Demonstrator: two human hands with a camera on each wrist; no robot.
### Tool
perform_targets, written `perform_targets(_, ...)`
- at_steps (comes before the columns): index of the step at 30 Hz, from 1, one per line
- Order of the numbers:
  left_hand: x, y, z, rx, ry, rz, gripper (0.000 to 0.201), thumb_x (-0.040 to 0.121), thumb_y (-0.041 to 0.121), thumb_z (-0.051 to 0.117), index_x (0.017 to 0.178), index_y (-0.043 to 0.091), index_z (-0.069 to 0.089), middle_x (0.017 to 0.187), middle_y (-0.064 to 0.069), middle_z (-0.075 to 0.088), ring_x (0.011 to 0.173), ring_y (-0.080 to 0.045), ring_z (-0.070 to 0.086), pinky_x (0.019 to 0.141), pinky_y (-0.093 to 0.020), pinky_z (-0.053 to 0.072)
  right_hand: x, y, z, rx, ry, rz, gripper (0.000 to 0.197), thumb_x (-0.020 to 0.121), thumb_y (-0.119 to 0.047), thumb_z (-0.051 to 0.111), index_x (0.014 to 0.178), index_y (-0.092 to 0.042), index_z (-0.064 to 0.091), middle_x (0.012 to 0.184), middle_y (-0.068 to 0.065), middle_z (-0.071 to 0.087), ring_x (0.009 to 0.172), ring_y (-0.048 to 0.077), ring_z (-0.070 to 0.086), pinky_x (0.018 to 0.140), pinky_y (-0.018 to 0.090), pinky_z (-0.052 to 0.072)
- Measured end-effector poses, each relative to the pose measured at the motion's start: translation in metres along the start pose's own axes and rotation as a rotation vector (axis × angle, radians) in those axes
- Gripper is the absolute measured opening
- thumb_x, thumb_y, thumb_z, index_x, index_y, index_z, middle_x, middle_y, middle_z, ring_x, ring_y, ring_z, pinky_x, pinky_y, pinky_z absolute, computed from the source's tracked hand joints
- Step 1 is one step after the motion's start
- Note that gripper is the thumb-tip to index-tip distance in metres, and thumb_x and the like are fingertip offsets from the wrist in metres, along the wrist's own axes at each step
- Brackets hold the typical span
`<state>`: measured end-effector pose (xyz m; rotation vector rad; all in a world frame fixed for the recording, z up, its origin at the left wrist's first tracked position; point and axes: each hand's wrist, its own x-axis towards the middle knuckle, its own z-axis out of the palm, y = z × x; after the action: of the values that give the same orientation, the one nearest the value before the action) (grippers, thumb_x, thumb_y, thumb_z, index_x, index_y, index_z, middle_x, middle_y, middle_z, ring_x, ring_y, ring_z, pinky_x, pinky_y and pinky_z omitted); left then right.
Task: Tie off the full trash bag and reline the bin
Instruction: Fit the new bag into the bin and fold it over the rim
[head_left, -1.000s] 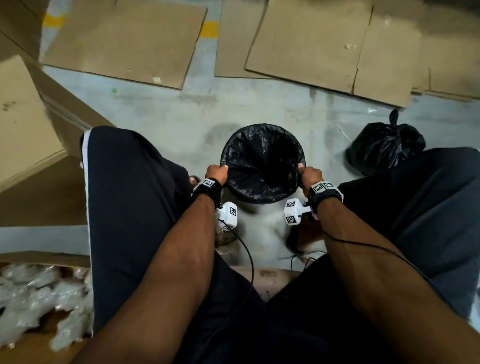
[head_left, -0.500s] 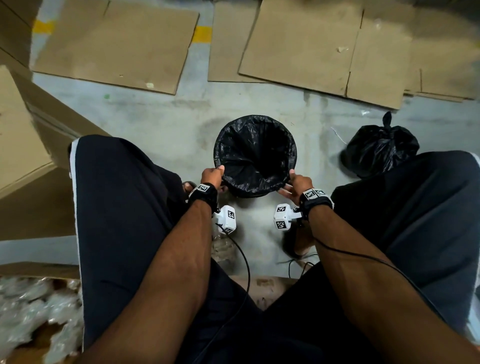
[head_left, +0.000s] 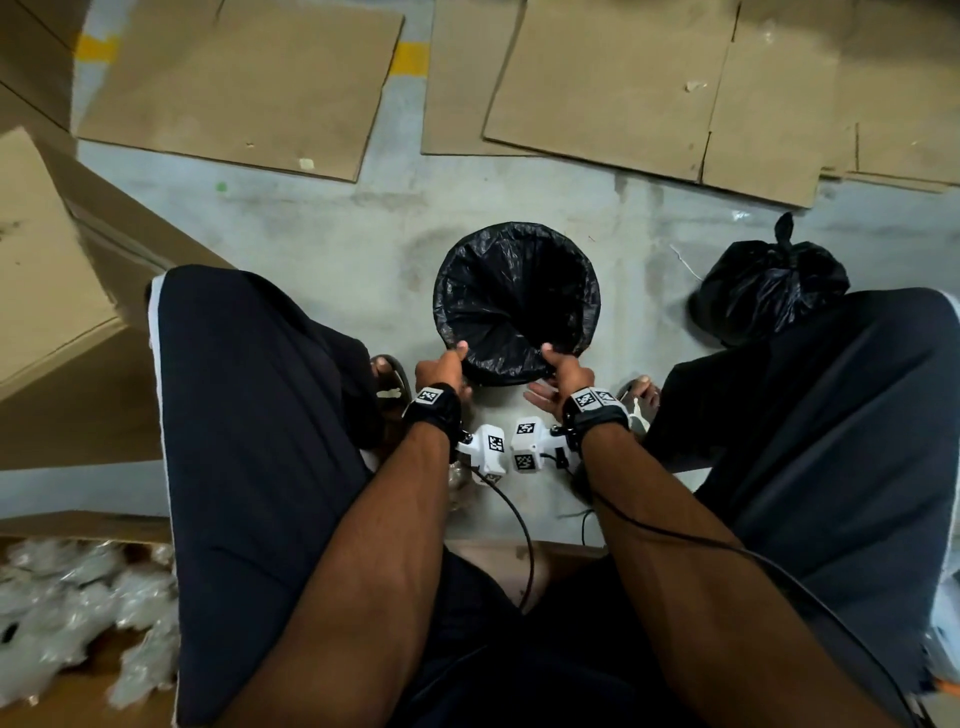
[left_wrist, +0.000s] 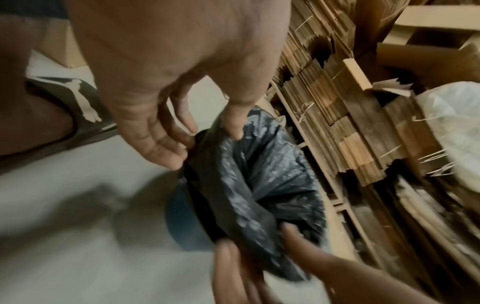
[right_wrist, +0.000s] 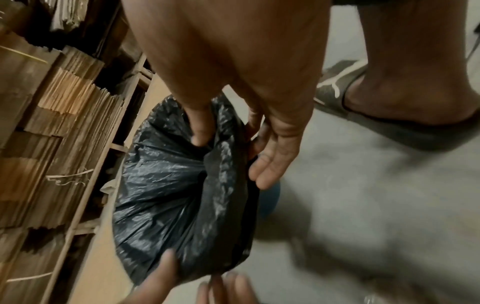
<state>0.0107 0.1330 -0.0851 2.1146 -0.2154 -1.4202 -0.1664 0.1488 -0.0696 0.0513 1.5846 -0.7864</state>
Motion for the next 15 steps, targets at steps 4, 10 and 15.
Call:
perform_targets(4, -0.01, 0.0, 0.011, -0.016, -0.1, -0.004, 0.034, 0.079, 0.014, 0.083, 0.103, -0.006, 0.069, 0.097, -0.02, 0.073, 0.073, -0.025, 0.065, 0.055, -0.028, 0.057, -0.005, 0.009, 0.015, 0.064, 0.032, 0.002, 0.03, 0.094, -0.005, 0.065, 0.121, 0.001, 0.056, 0.086, 0.013, 0.066, 0.082, 0.034, 0.067, 0.069, 0.046, 0.061)
perform_targets(10, -0.015, 0.004, 0.005, -0.143, -0.232, -0.09, 0.011, 0.093, 0.001, 0.068, 0.103, 0.002, 0.064, 0.093, -0.014, 0.069, 0.087, -0.027, 0.066, 0.071, -0.034, 0.059, 0.003, 0.005, 0.006, 0.093, -0.072, 0.052, 0.029, 0.099, -0.005, 0.059, 0.127, -0.001, 0.056, 0.113, 0.019, 0.066, 0.074, 0.027, 0.068, 0.077, 0.044, 0.062)
perform_targets(15, -0.015, 0.001, 0.002, -0.158, -0.348, -0.133, 0.009, 0.097, 0.0, 0.061, 0.102, 0.007, 0.062, 0.096, -0.01, 0.068, 0.083, -0.021, 0.064, 0.091, -0.04, 0.054, 0.006, 0.009, 0.005, 0.128, -0.114, 0.085, 0.02, 0.1, -0.016, 0.059, 0.117, -0.006, 0.057, 0.113, 0.02, 0.063, 0.102, 0.038, 0.062, 0.083, 0.052, 0.056)
